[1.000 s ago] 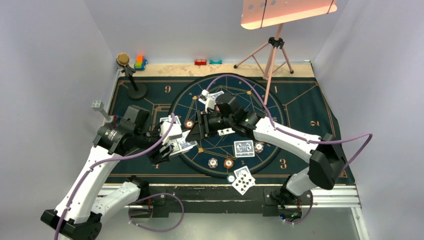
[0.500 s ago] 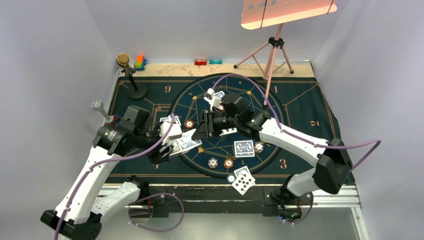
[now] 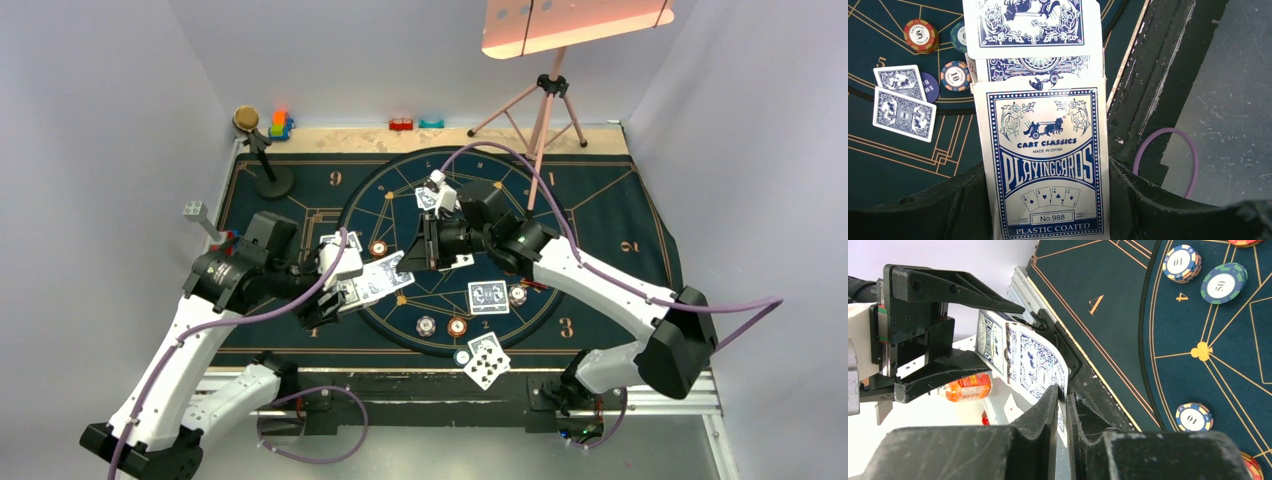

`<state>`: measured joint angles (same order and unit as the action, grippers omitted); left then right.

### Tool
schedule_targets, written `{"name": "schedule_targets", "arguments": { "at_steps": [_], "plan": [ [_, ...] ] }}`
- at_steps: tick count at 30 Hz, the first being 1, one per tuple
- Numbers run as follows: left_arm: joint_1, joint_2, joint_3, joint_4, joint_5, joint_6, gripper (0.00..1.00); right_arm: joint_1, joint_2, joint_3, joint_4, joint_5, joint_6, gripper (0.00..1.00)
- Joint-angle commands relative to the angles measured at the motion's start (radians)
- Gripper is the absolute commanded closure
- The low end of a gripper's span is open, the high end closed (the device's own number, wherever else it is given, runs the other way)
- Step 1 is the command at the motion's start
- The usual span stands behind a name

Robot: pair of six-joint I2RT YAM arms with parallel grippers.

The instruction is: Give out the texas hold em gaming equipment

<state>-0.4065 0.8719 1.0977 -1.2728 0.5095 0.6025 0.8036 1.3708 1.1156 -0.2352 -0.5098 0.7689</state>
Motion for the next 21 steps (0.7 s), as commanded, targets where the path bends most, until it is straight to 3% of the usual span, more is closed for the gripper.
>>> {"name": "schedule_targets", "arguments": {
  "at_steps": [1, 9, 21],
  "plan": [
    [0.001, -0.018, 0.033, 0.03, 0.027, -0.007, 1.0, -0.013, -0.044, 0.013, -0.024, 0.022, -0.022, 0.9],
    [0.001, -0.02, 0.027, 0.032, 0.027, -0.005, 1.0, -0.069, -0.106, -0.009, 0.006, -0.029, 0.013, 1.0],
    [0.001, -0.03, 0.024, 0.025, 0.013, -0.001, 1.0, -0.2, -0.071, -0.095, 0.047, -0.025, 0.017, 1.0]
  ]
}}
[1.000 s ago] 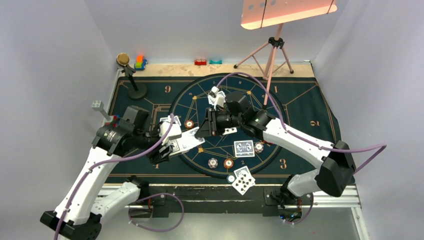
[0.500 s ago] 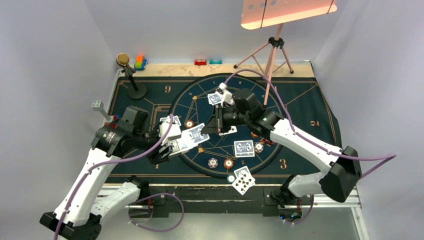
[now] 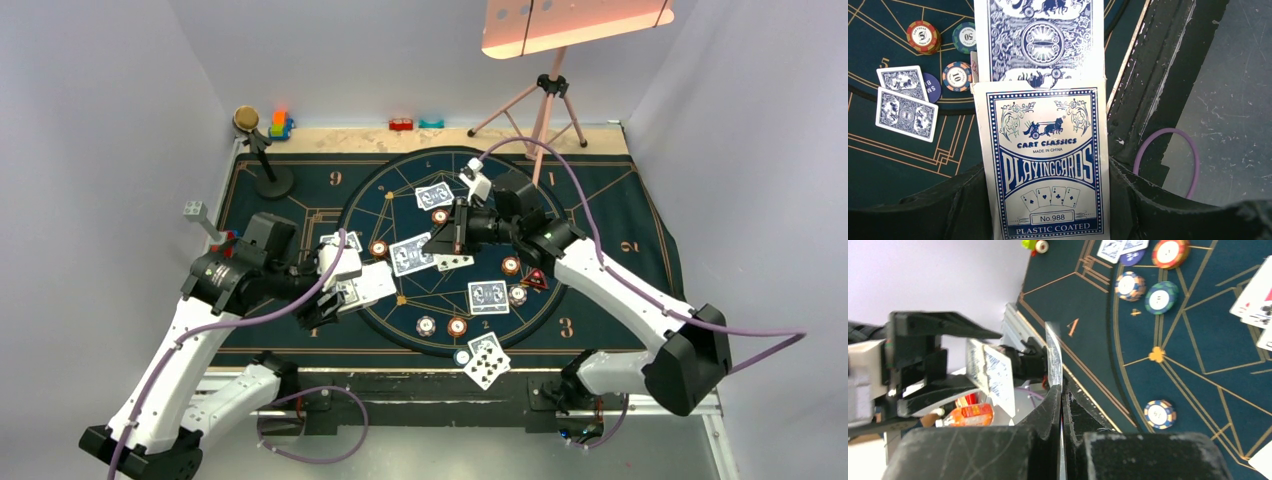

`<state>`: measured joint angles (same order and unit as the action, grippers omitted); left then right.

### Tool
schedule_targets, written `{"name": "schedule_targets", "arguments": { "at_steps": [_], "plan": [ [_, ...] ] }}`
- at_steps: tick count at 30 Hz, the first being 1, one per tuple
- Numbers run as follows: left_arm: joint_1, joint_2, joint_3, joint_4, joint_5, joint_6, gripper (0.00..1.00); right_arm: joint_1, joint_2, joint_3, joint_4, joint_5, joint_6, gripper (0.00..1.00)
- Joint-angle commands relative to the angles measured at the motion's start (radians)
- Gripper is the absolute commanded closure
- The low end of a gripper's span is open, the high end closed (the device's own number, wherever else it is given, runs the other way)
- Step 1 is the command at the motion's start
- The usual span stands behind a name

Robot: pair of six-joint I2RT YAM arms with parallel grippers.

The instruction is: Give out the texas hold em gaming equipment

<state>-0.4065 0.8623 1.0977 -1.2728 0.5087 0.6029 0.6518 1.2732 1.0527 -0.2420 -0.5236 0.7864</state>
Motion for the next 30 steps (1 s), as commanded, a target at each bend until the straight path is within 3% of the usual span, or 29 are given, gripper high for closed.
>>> {"name": "schedule_targets", "arguments": {
  "at_steps": [1, 8, 12, 22, 30],
  "plan": [
    [0.001, -0.022, 0.024, 0.025, 0.013, -0.002, 1.0, -0.063, 0.045, -0.039, 0.061, -0.004, -0.006, 1.0],
    [0.001, -0.02, 0.032, 0.02, 0.021, -0.003, 1.0, -0.095, 0.274, -0.051, 0.153, -0.01, -0.033, 1.0],
    [0.001, -0.023, 0.037, 0.014, 0.026, -0.005, 1.0, -0.094, 0.385, -0.034, 0.169, 0.066, -0.05, 1.0],
    [0.001, -0.026, 0.033, 0.014, 0.028, -0.002, 1.0, -0.094, 0.472, -0.001, 0.107, 0.261, -0.101, 1.0],
    [0.001, -0.024, 0.031, 0.016, 0.033, -0.003, 1.0, -0.07, 0.443, 0.026, -0.032, 0.366, -0.107, 0.52]
  ]
}}
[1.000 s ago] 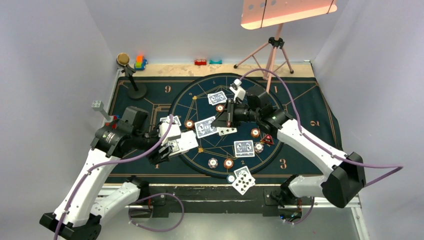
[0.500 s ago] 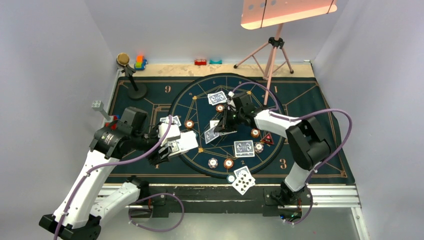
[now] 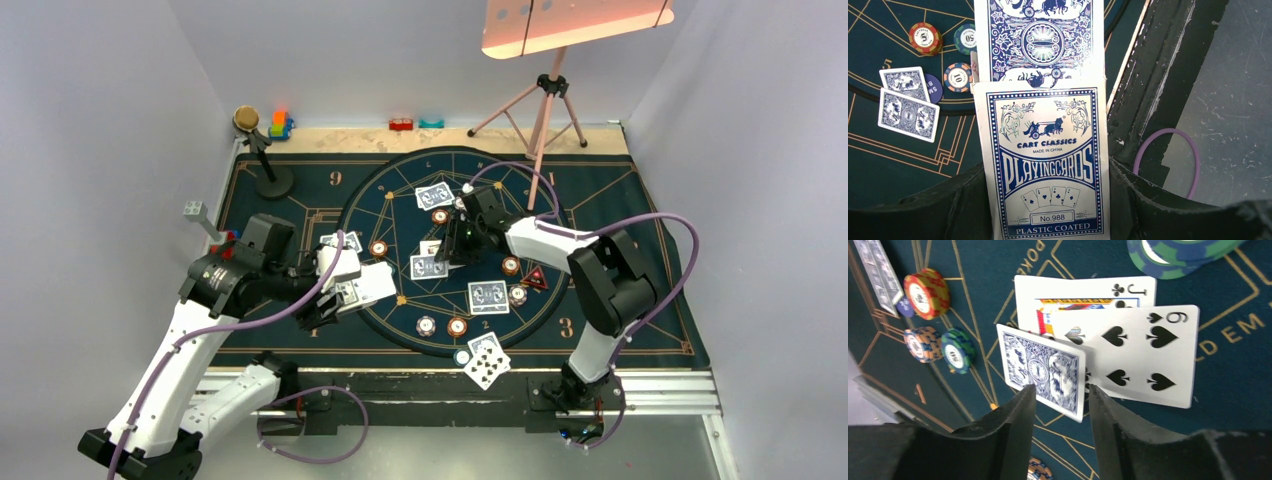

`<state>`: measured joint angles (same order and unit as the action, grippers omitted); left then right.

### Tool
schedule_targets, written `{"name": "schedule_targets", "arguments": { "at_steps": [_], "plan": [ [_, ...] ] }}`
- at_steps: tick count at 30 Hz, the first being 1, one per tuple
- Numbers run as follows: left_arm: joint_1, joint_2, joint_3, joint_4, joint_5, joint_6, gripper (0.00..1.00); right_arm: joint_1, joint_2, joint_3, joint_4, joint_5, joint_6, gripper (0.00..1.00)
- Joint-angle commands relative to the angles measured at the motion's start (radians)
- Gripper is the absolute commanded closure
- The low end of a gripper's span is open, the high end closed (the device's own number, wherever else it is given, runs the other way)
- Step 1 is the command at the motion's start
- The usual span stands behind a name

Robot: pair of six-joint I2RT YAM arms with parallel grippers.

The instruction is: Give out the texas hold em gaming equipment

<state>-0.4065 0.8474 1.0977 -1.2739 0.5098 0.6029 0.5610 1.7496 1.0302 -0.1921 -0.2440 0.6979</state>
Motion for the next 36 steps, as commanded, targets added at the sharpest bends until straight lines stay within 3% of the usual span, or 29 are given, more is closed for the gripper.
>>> {"name": "schedule_targets", "arguments": {
  "at_steps": [1, 4, 6, 7, 9, 14, 20, 28, 36],
  "plan": [
    [0.001, -0.009, 0.03, 0.018, 0.032, -0.004, 1.0, 0.028, -0.05, 0.055, -0.102, 0.102, -0.023, 0.48],
    [0.001, -0.008, 0.031, 0.022, 0.037, -0.006, 1.0, 0.037, -0.132, 0.068, -0.136, 0.126, -0.028, 0.39],
    [0.002, -0.01, 0.031, 0.024, 0.038, -0.007, 1.0, 0.037, -0.213, 0.07, -0.147, 0.12, -0.026, 0.28],
    [0.002, -0.01, 0.031, 0.023, 0.038, -0.007, 1.0, 0.037, -0.251, 0.07, -0.151, 0.104, -0.025, 0.21],
    [0.001, -0.01, 0.031, 0.025, 0.038, -0.007, 1.0, 0.038, -0.329, 0.059, -0.131, 0.036, -0.017, 0.17],
    [0.001, -0.004, 0.025, 0.035, 0.049, -0.011, 1.0, 0.065, -0.445, 0.015, 0.005, -0.238, 0.026, 0.12],
    [0.001, -0.001, 0.031, 0.045, 0.055, -0.016, 1.0, 0.172, -0.45, 0.006, 0.186, -0.379, 0.095, 0.08],
    [0.001, -0.004, 0.031, 0.045, 0.055, -0.017, 1.0, 0.301, -0.355, 0.09, 0.195, -0.374, 0.074, 0.06],
    [0.001, -0.004, 0.031, 0.048, 0.059, -0.017, 1.0, 0.344, -0.298, 0.096, 0.171, -0.332, 0.077, 0.03]
  ]
}}
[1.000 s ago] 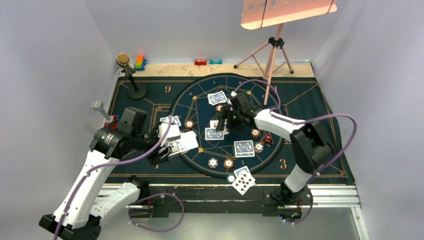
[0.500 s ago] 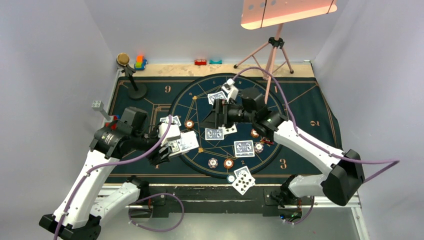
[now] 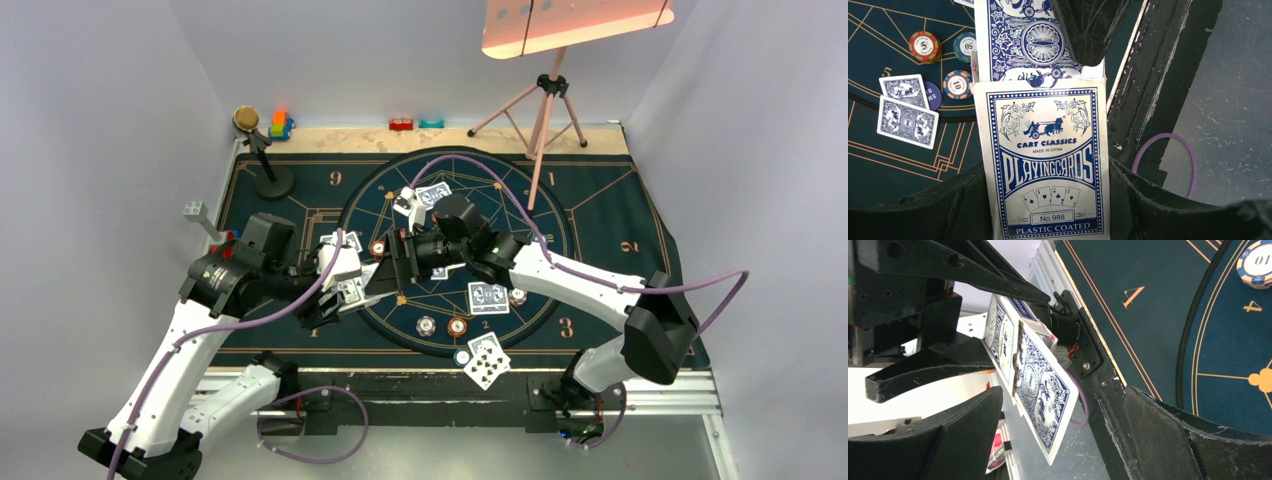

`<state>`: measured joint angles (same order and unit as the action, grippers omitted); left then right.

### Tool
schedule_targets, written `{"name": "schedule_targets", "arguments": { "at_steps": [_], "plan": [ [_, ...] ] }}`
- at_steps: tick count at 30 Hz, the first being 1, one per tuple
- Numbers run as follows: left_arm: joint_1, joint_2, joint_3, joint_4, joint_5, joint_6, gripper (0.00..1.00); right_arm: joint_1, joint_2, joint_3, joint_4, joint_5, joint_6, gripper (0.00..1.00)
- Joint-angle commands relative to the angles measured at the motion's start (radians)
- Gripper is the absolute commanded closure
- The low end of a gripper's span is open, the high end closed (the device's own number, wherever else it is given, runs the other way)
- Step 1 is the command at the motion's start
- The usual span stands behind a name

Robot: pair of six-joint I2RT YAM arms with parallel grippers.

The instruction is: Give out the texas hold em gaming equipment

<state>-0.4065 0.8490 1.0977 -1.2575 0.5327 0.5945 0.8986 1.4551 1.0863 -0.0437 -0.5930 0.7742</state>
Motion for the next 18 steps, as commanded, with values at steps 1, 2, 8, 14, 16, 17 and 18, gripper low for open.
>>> {"name": "schedule_targets", "arguments": {
  "at_steps": [1, 2, 8, 14, 16, 17, 18],
  "plan": [
    [0.001, -0.006, 0.031, 0.03, 0.036, -0.009, 1.0, 0.006, -0.005, 0.04, 0.019, 0.025, -0.002, 0.03],
    [0.001, -0.007, 0.031, 0.03, 0.036, -0.009, 1.0, 0.006, -0.007, 0.042, 0.013, 0.031, -0.006, 0.03],
    [0.001, -0.013, 0.033, 0.027, 0.033, -0.009, 1.0, 0.005, 0.001, 0.07, -0.074, 0.063, -0.031, 0.21],
    [0.001, -0.018, 0.037, 0.022, 0.032, -0.008, 1.0, 0.001, -0.014, 0.077, -0.117, 0.089, -0.047, 0.44],
    [0.002, -0.018, 0.038, 0.021, 0.03, -0.007, 1.0, -0.002, -0.027, 0.074, -0.122, 0.099, -0.048, 0.47],
    [0.001, -0.018, 0.037, 0.021, 0.029, -0.007, 1.0, -0.004, -0.035, 0.073, -0.125, 0.104, -0.049, 0.49],
    [0.001, -0.018, 0.038, 0.02, 0.031, -0.008, 1.0, -0.005, -0.042, 0.072, -0.128, 0.108, -0.05, 0.5]
  ]
}}
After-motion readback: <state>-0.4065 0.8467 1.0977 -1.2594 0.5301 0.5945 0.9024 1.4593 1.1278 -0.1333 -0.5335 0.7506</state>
